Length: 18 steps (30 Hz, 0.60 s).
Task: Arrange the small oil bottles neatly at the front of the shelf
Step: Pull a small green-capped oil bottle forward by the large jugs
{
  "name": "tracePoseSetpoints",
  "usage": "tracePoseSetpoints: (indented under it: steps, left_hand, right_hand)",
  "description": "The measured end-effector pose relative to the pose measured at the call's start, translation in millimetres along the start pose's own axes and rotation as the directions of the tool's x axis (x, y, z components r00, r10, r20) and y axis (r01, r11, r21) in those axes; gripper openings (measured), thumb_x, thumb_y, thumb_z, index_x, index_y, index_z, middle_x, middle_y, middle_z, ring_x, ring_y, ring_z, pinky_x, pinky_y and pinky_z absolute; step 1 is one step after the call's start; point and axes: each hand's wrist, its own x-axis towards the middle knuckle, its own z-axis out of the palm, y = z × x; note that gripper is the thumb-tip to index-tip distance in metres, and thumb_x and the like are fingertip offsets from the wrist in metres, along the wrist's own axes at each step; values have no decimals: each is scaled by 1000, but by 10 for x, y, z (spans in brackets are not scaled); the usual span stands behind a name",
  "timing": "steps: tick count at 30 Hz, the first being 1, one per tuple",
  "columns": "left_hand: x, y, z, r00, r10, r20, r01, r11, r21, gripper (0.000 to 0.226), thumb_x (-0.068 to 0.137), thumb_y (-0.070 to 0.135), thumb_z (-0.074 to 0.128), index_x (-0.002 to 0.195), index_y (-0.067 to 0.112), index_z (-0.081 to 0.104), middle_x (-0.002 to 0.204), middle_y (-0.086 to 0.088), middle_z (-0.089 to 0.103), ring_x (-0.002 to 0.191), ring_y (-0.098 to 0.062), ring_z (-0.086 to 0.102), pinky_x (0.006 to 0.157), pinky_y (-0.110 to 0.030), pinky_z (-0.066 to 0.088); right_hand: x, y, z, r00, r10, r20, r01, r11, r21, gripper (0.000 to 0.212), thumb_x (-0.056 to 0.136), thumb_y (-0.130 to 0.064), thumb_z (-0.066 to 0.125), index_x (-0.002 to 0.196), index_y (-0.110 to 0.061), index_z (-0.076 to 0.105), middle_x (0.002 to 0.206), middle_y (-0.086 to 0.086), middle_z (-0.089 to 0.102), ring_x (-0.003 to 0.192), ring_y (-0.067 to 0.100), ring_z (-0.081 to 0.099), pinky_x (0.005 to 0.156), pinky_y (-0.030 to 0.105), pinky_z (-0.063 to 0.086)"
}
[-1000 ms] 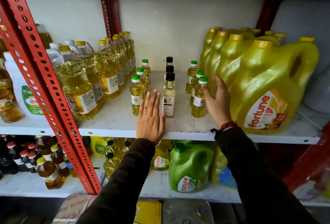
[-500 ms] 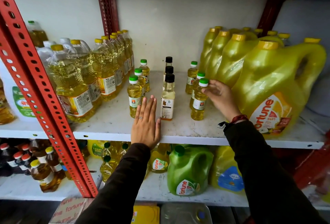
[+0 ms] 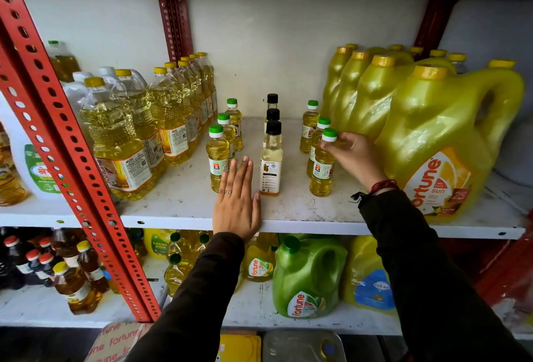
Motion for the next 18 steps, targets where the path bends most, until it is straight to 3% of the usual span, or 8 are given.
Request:
tracePoseSetpoints:
  steps: [3, 11, 16, 18]
  left_hand:
    - [-2, -3, 0, 1000, -4, 0, 4, 1000, 12, 68, 103, 37, 27, 162, 5, 18, 171, -9, 9, 160, -23, -2, 130, -37, -5]
    - [8, -1, 0, 1000, -13, 10, 12, 1000, 17, 68, 103, 38, 28, 162, 4, 20, 170, -9, 11, 159, -22, -1, 130, -35, -6]
    - [2, 4, -13, 1000, -19, 25, 18, 1000, 12, 69, 103, 39, 26, 163, 6, 18, 171, -10, 11, 160, -26, 2, 130, -38, -2]
    - [3, 9, -22, 999, -24, 32, 24, 1000, 10, 69, 103, 39, 26, 163, 6, 17, 171, -9, 10, 160, -26, 3, 130, -38, -2]
  right_hand:
    - [-11, 1, -1, 998, -5, 65, 1, 998, 64, 35, 87, -26, 76, 117, -8, 72, 116, 10, 74, 111, 24, 69, 98, 37, 53]
    - [-85, -55, 85, 992, 20, -123, -12, 998, 68, 37, 68, -40, 89, 91, -18, 70, 92, -1, 72, 83, 12, 68, 69, 23, 51]
    - [-135, -48, 110, 993, -44, -111, 53, 995, 81, 39, 77, -34, 84, 107, -10, 76, 94, -1, 71, 88, 10, 65, 60, 0, 41]
    - [-156, -55, 106, 991, -59, -117, 69, 994, 80, 39, 79, -33, 83, 108, -8, 76, 94, 1, 72, 85, 10, 65, 58, -3, 40]
